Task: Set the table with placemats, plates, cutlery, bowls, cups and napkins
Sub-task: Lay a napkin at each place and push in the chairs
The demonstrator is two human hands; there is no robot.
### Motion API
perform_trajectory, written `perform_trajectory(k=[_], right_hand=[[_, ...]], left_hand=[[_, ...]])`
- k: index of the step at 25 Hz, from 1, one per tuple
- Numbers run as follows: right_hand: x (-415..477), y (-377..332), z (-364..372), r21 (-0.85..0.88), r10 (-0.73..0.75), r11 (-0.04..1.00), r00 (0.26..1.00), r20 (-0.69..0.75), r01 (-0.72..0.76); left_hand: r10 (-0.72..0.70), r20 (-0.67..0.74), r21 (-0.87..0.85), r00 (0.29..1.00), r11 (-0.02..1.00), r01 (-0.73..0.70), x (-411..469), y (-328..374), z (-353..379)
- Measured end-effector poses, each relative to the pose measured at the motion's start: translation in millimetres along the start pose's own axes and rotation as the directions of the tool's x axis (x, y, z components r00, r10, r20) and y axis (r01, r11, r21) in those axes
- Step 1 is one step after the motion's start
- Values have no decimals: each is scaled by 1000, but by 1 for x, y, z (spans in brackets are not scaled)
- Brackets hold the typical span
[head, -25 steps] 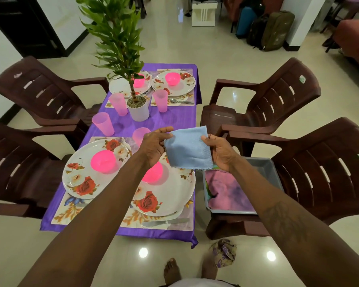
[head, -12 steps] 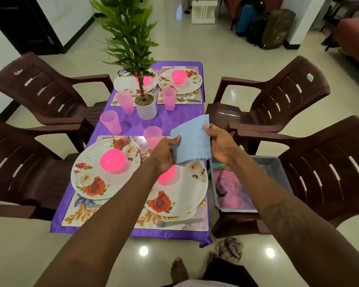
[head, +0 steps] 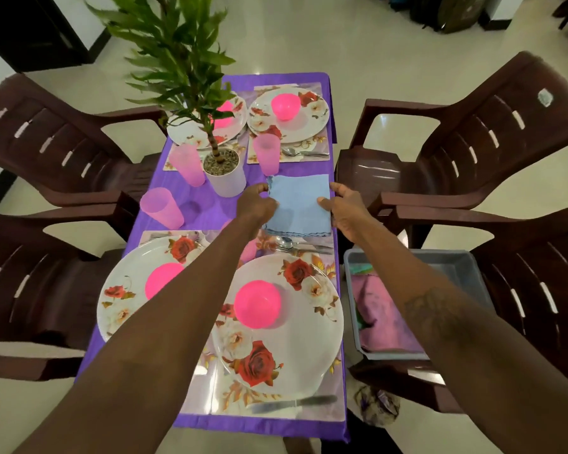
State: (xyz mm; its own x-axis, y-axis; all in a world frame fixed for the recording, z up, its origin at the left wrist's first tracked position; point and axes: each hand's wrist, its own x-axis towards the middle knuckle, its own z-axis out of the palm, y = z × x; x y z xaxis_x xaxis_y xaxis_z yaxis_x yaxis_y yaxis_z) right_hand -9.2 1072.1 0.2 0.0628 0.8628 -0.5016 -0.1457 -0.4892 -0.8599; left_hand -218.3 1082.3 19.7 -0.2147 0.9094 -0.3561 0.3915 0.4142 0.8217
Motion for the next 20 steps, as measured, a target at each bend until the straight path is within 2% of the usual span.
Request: perform_trajectory(k=[4,7,9,15,20], right_hand=[[54,16,-5,-200,39,979,998,42,-29],[75,34,-7,-270,13,963,999,-31,-20],[81,46,-7,-339,-29,941,996,-90,-3],[90,75,-2,-445,-123,894,984,-132,52],[91,82,-3,-503,-129,864,977,-172,26]], left_hand=[[-13,-38,184,999,983,19,56,-17,22],[-55,-30,278,998,959,61,83,-33,37],[-34,-27,348,999,937,41,94,-43,43],[-9,-42,549,999,836,30,102,-37,58],[10,-41,674,999,739,20,100,-46,60]])
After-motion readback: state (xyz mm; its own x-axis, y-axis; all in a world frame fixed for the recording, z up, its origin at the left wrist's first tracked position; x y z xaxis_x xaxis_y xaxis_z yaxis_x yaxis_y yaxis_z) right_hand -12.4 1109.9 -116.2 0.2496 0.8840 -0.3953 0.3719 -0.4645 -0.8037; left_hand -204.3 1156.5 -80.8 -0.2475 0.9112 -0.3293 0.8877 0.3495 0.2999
